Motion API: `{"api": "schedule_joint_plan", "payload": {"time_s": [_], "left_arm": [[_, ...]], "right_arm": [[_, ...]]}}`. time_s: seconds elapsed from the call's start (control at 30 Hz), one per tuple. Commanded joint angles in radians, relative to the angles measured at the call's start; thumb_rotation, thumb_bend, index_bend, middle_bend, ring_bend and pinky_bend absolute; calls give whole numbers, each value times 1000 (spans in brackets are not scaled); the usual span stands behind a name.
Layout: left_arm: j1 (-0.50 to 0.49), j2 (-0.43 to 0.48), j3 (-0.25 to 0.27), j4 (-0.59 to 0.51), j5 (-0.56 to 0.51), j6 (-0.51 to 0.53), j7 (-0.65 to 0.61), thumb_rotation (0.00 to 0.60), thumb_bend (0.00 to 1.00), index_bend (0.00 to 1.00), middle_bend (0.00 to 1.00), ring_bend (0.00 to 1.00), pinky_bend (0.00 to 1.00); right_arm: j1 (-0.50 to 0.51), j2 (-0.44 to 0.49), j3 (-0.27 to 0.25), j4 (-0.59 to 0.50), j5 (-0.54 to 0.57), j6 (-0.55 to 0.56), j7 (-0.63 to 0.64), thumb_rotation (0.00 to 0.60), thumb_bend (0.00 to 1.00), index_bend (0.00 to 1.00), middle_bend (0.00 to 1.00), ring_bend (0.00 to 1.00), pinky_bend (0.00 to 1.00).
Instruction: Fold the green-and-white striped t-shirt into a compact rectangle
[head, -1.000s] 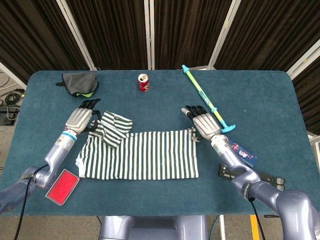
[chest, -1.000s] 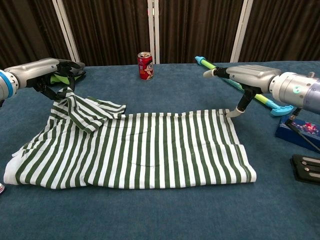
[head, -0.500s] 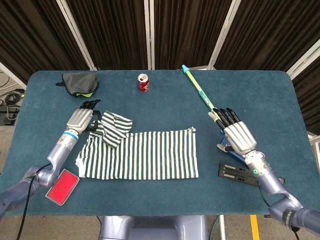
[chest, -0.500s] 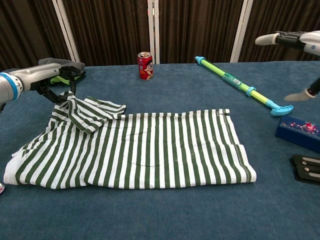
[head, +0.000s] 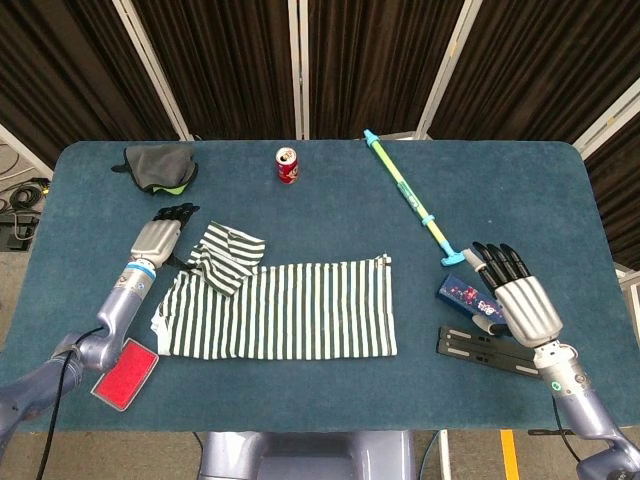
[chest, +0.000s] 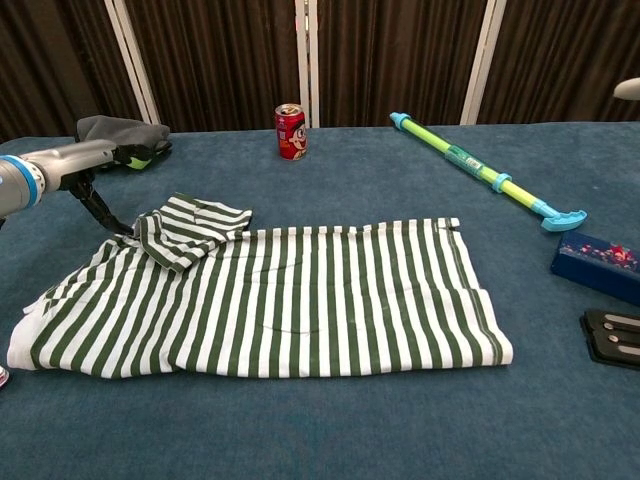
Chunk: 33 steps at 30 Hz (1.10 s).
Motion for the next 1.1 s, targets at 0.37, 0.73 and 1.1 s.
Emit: {"api": "schedule_joint_plan", "payload": {"time_s": [0.37, 0.73, 1.1], "left_arm": [[65, 178, 41, -253, 139, 173, -52, 600, 86, 121, 0, 0, 0], [90, 198, 89, -344, 181, 211, -5, 600, 208, 221, 0, 0, 0], [97, 122, 126, -304, 229, 255, 29, 600, 293, 335, 0, 0, 0]], "right_arm": [[-115, 39, -8, -155, -16, 133, -44, 600, 0, 83, 0, 0, 0], [-157, 68, 6, -217, -43, 176, -54, 600, 0, 95, 0, 0, 0], [-167, 82, 23, -223, -55, 174, -23, 600, 0, 118, 0, 0, 0]]}}
